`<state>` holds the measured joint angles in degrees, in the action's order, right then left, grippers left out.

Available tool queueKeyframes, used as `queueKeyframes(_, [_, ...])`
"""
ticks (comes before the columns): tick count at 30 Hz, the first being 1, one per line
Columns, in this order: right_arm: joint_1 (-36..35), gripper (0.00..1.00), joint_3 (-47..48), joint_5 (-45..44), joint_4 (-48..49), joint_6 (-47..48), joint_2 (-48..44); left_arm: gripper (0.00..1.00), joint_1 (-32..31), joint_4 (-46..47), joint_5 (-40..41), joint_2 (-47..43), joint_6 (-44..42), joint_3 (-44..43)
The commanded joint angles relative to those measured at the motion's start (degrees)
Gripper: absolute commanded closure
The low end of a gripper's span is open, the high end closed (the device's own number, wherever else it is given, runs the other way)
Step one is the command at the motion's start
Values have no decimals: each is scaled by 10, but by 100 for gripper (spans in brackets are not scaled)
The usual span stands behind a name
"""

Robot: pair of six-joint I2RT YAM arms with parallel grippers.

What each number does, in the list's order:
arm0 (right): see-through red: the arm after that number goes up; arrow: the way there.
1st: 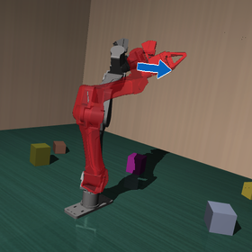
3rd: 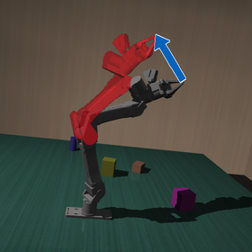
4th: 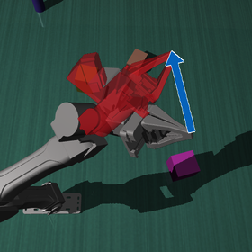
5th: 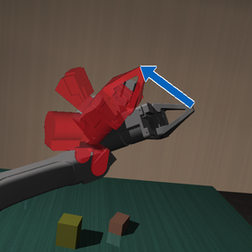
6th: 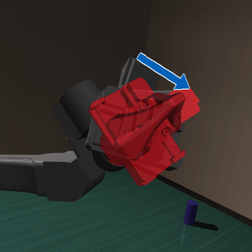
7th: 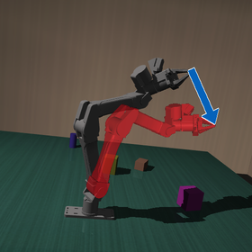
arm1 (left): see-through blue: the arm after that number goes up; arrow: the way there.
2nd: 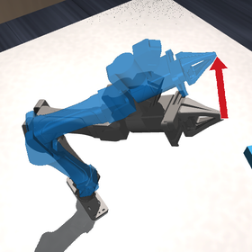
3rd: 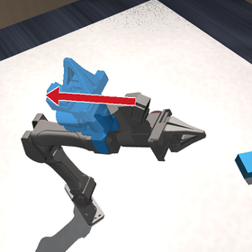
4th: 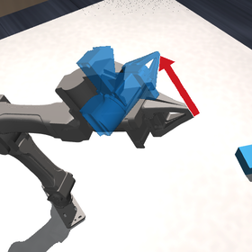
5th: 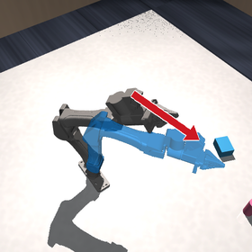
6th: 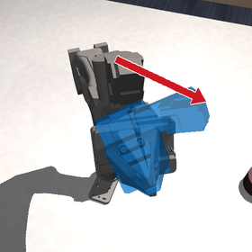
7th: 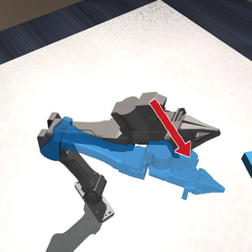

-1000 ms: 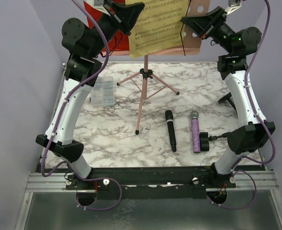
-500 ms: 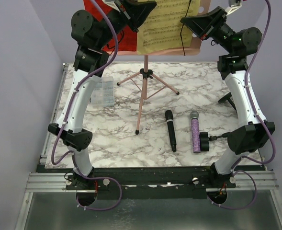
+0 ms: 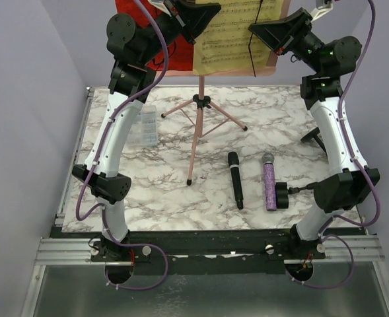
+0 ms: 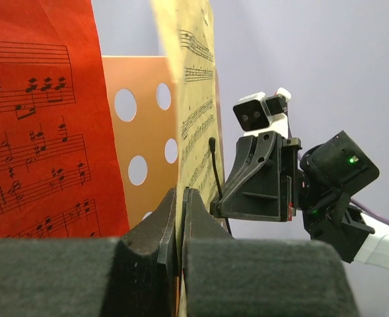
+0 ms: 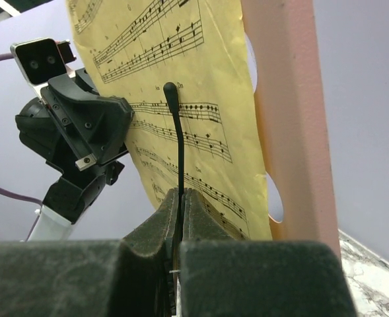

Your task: Set up the instrument practice props

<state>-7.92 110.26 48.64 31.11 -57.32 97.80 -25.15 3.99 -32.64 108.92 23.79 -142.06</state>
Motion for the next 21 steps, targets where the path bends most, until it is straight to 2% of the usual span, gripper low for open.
queueKeyframes(1, [-8, 99, 15, 13, -23, 31, -11, 100, -1, 29, -8, 12, 14, -25])
queueKeyframes(21, [-20, 99, 24, 5, -39, 48, -9, 100, -1, 63, -17, 31, 30, -20])
